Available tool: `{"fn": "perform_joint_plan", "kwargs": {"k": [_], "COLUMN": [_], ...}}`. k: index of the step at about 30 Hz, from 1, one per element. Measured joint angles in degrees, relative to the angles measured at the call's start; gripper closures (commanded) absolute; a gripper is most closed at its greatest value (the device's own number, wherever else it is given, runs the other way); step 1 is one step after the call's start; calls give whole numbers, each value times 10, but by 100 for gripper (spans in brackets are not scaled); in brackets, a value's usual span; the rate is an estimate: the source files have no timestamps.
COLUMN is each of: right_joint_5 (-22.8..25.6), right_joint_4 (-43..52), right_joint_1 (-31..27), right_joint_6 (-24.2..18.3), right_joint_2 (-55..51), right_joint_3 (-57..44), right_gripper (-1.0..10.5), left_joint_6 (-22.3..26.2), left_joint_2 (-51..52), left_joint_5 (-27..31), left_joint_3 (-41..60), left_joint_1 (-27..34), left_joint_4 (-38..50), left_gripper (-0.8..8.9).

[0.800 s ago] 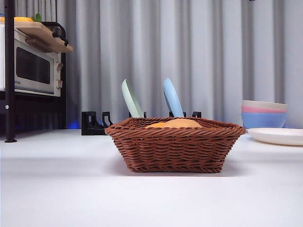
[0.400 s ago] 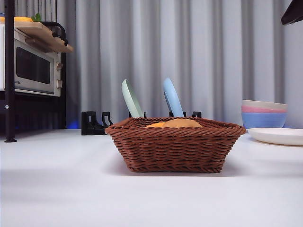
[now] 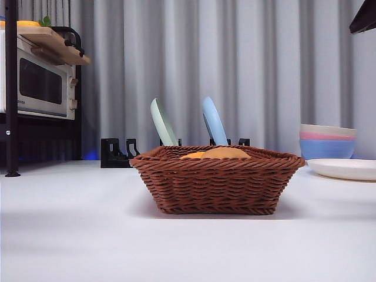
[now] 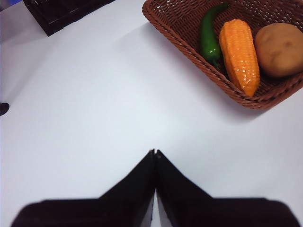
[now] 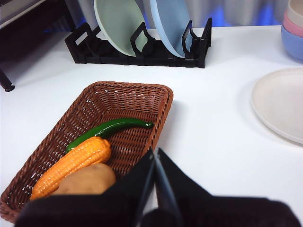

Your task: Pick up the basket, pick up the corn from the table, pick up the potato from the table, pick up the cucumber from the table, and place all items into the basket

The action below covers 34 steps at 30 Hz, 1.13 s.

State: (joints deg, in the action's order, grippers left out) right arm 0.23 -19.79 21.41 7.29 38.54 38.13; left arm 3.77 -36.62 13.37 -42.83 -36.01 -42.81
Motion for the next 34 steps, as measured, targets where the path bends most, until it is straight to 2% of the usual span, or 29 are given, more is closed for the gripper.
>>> {"fn": "perform_joint_plan", "kwargs": {"k": [6,12,15,17,23,28,34], "right_joint_5": [0,0,0,0,0,0,0], "right_joint_4": [0,0,0,0,0,0,0], "right_joint_1": [0,0,0,0,0,0,0], "right_joint_6": [0,0,0,0,0,0,0], "right_joint_2": [0,0,0,0,0,0,0], "right_joint_3": [0,0,0,0,0,0,0], "right_gripper": [945,945,945,945,945,945,945], "left_joint_6": [0,0,0,0,0,0,-4], "left_joint_2": [55,175,235,272,319,328,360], "left_joint_5": [4,-18,-22,-54,-142,-151,-151], "left_joint_3": [2,82,155,203,307,356,398], "left_joint_1": [25,128,191,235,338,369,379], "left_joint_4": [-10,172,239,262,279,279,279], "left_gripper": [816,816,816,816,816,816,816]}}
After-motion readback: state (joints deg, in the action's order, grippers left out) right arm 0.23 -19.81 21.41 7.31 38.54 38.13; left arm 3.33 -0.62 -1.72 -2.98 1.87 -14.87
